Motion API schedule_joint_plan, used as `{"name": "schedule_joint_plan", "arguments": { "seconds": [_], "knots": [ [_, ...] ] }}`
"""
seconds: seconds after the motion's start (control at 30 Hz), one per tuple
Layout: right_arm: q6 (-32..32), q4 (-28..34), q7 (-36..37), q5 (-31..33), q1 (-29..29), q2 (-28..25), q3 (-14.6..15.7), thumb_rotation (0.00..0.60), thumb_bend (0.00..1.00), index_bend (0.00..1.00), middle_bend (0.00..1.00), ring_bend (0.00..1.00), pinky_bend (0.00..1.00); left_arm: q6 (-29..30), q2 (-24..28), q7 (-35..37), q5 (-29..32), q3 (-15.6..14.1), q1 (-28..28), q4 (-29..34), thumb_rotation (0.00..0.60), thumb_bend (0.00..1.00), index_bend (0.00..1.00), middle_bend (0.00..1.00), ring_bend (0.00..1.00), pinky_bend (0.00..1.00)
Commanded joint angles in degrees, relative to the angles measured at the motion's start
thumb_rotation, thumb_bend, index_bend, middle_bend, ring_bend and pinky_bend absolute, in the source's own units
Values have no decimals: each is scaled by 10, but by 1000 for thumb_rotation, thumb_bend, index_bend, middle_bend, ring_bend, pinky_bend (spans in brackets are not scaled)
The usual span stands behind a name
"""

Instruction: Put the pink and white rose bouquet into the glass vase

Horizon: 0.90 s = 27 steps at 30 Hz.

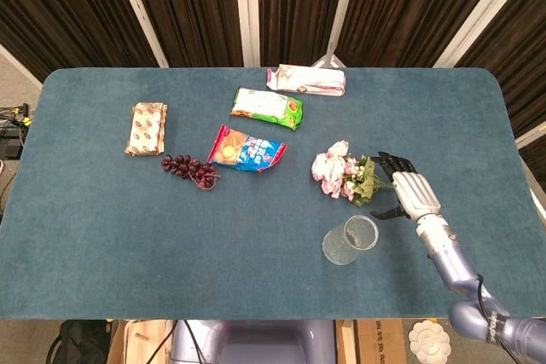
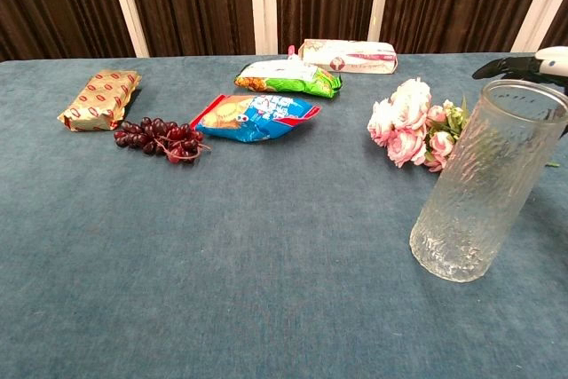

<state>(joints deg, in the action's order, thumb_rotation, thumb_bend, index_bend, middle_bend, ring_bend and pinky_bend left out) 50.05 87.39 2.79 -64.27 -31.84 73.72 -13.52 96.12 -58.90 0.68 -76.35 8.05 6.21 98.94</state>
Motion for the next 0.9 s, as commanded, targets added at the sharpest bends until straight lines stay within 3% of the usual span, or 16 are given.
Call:
{"name": "schedule_joint_plan", "arguments": {
  "seconds": [0.03, 0.63, 0.9],
  "knots": [
    [-13, -16, -3, 12, -11, 15, -3, 600, 96, 113, 53, 32, 0, 2, -2, -4, 0, 0, 0, 1, 600, 188, 97, 0, 0, 0],
    [-84, -128, -28, 100, -85, 95, -17, 600, 96, 113, 54, 35, 0, 11, -7, -20, 4, 3, 3, -1, 600, 188, 97, 0, 0, 0],
    [-101, -172, -35, 126, -107, 123, -21, 600, 94, 150, 106, 138, 0, 11, -8, -22, 5, 4, 3, -1, 600, 188, 97, 0, 0, 0]
  ]
}}
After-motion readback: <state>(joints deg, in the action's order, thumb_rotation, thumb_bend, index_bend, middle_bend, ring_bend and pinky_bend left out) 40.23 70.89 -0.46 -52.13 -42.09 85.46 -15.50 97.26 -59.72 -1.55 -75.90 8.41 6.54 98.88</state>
